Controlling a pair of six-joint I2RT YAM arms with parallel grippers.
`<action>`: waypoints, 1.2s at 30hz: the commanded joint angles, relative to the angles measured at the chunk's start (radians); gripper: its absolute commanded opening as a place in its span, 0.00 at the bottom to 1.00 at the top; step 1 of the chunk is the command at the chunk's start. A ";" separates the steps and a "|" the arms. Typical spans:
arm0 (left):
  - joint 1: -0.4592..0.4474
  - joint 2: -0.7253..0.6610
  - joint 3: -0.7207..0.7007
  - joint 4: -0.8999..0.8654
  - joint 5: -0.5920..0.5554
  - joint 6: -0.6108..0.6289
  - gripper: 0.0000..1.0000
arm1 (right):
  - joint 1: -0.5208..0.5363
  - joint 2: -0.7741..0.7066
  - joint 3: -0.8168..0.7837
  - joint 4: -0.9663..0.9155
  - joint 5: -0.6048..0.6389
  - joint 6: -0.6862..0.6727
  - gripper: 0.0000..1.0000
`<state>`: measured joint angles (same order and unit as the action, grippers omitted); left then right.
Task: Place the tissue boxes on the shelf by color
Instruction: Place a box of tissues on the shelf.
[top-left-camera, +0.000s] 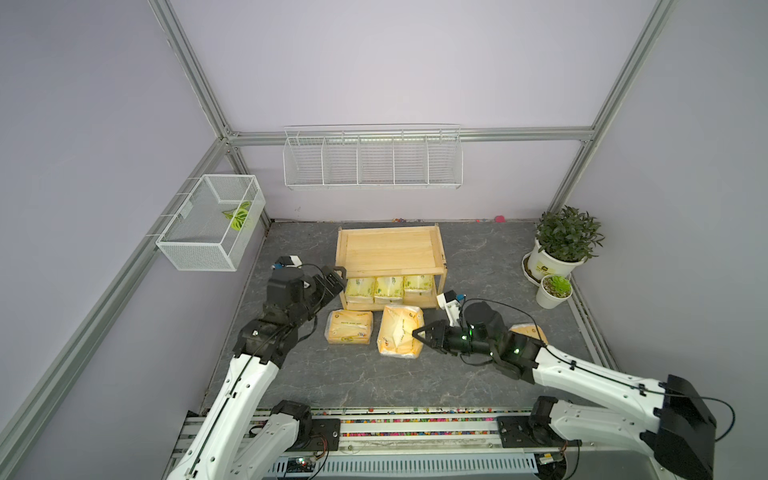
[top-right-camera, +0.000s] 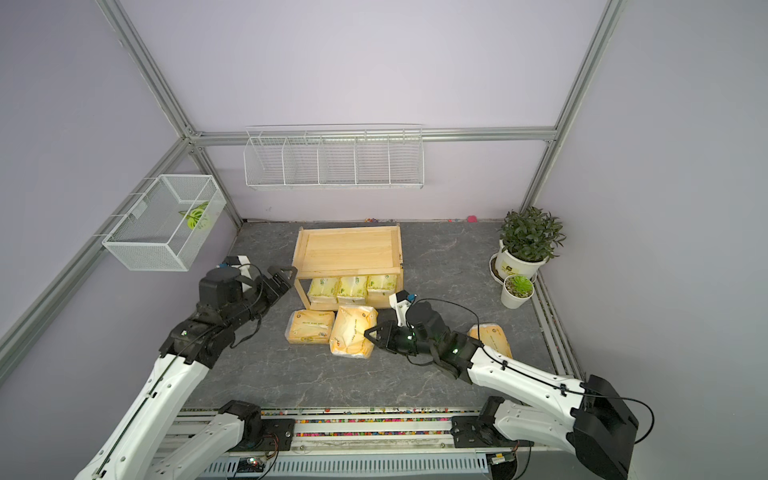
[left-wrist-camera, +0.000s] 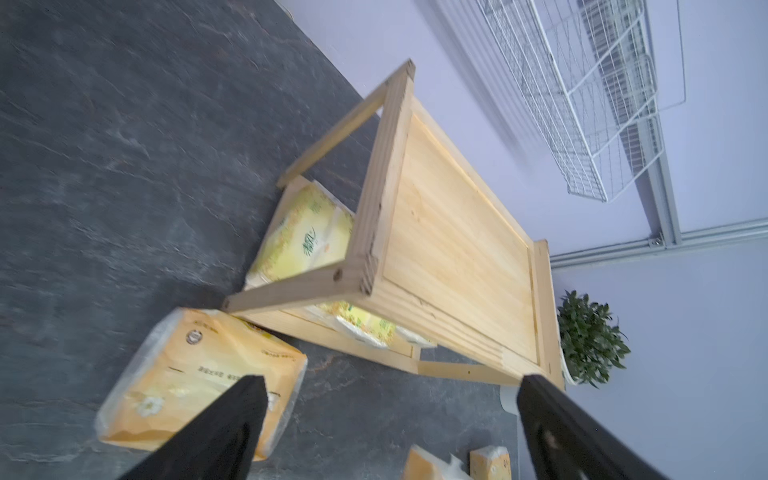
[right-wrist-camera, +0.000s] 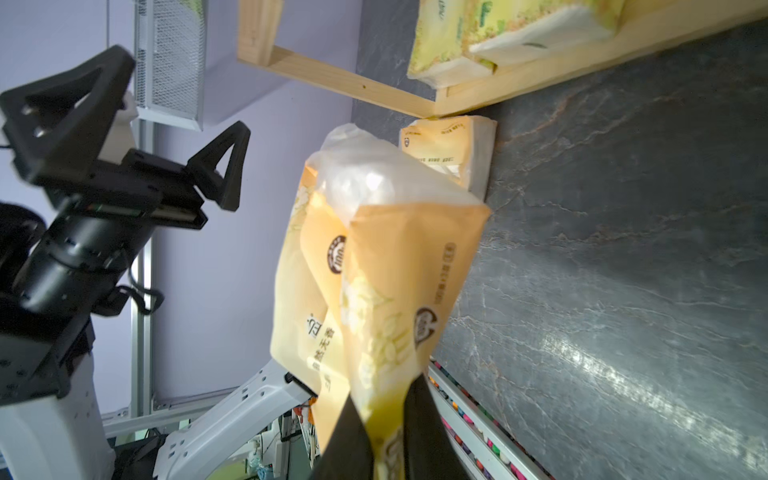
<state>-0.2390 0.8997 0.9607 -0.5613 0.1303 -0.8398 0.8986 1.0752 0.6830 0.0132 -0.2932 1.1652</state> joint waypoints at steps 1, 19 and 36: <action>0.078 0.066 0.080 -0.086 0.079 0.108 1.00 | -0.026 -0.010 0.111 -0.227 -0.061 -0.100 0.15; 0.194 0.318 0.308 -0.077 0.136 0.195 1.00 | -0.250 0.545 0.889 -0.383 -0.361 -0.241 0.15; 0.214 0.330 0.349 -0.101 0.143 0.209 1.00 | -0.253 0.935 1.294 -0.425 -0.389 -0.197 0.17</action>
<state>-0.0326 1.2423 1.2873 -0.6487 0.2630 -0.6491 0.6491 1.9888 1.9411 -0.4023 -0.6636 0.9569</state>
